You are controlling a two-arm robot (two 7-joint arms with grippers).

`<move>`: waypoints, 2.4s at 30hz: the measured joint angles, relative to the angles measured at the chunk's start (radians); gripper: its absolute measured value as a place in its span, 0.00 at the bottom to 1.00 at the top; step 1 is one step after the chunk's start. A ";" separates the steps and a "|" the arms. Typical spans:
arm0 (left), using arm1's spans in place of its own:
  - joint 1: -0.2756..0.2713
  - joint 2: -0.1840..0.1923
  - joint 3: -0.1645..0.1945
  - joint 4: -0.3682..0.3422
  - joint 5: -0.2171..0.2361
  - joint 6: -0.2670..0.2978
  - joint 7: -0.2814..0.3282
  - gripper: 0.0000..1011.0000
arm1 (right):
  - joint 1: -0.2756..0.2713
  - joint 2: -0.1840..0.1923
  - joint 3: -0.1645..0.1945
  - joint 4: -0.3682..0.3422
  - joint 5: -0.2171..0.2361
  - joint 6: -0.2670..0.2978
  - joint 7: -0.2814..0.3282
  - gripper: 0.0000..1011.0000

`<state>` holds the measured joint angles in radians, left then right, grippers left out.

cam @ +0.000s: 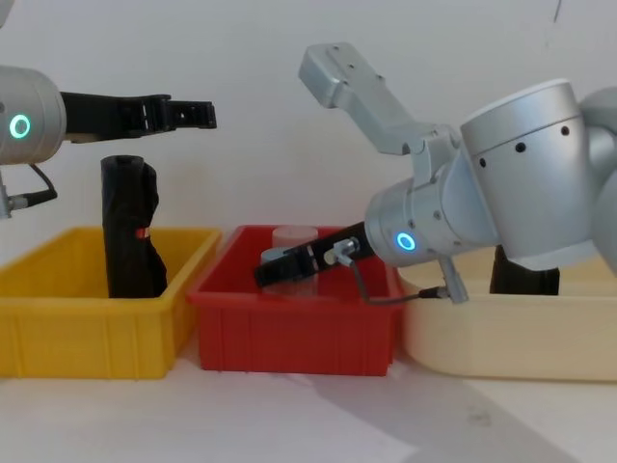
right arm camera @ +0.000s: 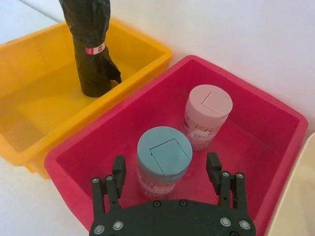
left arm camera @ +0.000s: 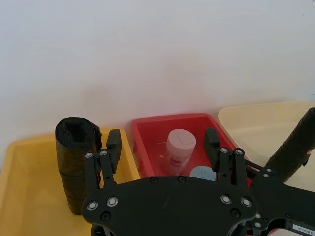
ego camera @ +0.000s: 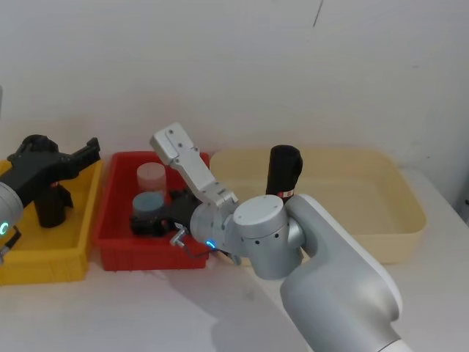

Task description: Pick up the garbage bag with the one hand and transfer it to the other hand.

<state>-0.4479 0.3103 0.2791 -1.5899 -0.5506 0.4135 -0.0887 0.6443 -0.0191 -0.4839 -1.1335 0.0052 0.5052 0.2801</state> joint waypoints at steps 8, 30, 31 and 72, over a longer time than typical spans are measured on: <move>0.000 0.000 0.000 0.000 0.000 0.000 0.000 0.99 | 0.013 -0.011 0.005 0.027 -0.005 0.000 -0.001 0.99; 0.000 0.000 0.000 0.000 0.000 0.000 0.000 0.99 | 0.025 -0.052 0.051 0.060 0.009 -0.003 -0.003 0.73; 0.000 0.000 0.000 0.000 0.000 0.000 0.000 0.99 | 0.024 -0.053 0.053 0.060 0.010 -0.001 -0.004 0.70; 0.000 0.000 0.000 0.000 0.000 0.000 0.000 0.99 | -0.028 -0.032 0.262 -0.239 0.127 0.006 -0.091 0.64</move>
<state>-0.4479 0.3103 0.2791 -1.5899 -0.5506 0.4135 -0.0887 0.6165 -0.0506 -0.2220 -1.3722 0.1319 0.5114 0.1888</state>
